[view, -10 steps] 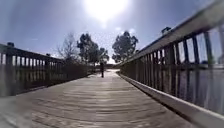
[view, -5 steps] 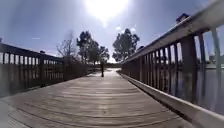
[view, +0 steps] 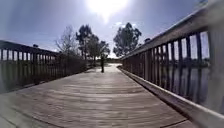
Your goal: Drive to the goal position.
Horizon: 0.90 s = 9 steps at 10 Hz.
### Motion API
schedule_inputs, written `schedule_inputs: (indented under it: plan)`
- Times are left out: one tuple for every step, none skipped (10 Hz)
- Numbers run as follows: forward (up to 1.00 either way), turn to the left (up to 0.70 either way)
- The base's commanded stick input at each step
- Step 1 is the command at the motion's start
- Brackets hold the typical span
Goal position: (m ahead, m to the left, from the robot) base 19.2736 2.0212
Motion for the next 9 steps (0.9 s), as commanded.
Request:
schedule_inputs:
  plan:
    - [0.7, -0.04]
    - [0.7, 0.0]
    - [0.7, 0.0]
    - [0.7, 0.0]
    - [0.7, 0.0]
    - [0.7, 0.0]
    - [0.7, 0.0]
    - [0.7, 0.0]
    - [0.7, 0.0]
